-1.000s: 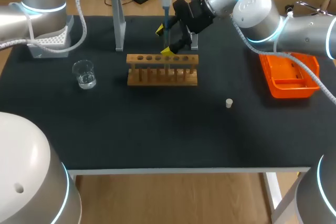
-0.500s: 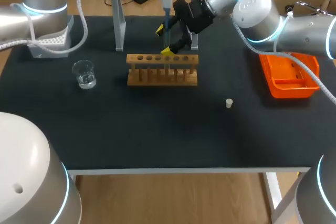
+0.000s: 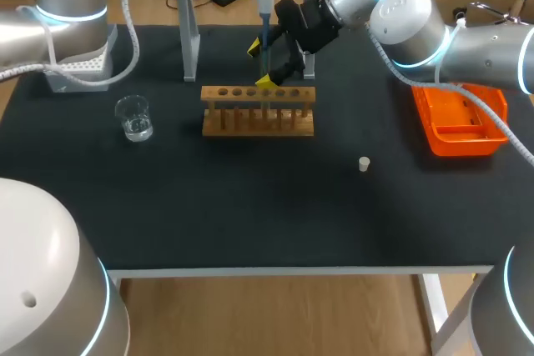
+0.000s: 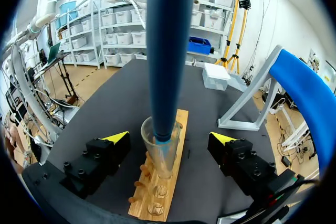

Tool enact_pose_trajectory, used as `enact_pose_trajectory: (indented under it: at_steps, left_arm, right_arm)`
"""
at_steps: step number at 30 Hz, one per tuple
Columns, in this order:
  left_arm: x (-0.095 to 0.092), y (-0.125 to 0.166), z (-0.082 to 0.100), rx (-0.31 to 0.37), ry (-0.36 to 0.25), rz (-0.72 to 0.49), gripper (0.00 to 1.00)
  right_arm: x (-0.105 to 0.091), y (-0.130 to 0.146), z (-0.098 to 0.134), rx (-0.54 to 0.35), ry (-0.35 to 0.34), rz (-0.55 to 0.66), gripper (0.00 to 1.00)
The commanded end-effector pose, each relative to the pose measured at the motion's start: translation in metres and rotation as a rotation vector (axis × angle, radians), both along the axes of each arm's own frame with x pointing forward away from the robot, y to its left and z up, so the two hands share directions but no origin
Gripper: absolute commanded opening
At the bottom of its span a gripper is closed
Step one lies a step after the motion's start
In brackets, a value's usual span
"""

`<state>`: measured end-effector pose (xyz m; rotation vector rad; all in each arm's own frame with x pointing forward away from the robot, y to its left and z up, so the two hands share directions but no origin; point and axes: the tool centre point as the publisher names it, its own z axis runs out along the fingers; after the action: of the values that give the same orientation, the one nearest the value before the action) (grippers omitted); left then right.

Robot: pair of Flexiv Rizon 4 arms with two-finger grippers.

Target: Invert the test tube, pick up the pipette, mount the tip to pipette, aspirate from beaker and dispense into the tube, eject the tip, return the pipette, and cap with the stopper.

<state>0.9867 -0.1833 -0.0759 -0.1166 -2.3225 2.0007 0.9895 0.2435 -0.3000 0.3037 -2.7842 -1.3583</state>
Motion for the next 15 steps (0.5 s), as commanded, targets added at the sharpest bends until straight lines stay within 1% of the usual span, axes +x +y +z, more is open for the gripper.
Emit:
enact_pose_trajectory:
  at_steps: [1, 10, 15]
  left_arm:
    - [0.0013, 0.0001, 0.0004, 0.002, 0.001, -0.003, 0.00]
    - [0.0013, 0.0001, 0.0004, 0.002, 0.001, -0.003, 0.00]
    - [0.0013, 0.0001, 0.0004, 0.002, 0.001, -0.003, 0.00]
  right_arm:
    - [0.0000, -0.0010, 0.0010, -0.002, 0.001, 0.002, 1.00]
    - [0.0000, -0.0010, 0.0010, -0.002, 0.001, 0.002, 1.00]
    - [0.0015, -0.0087, 0.0060, 0.011, -0.003, -0.011, 1.00]
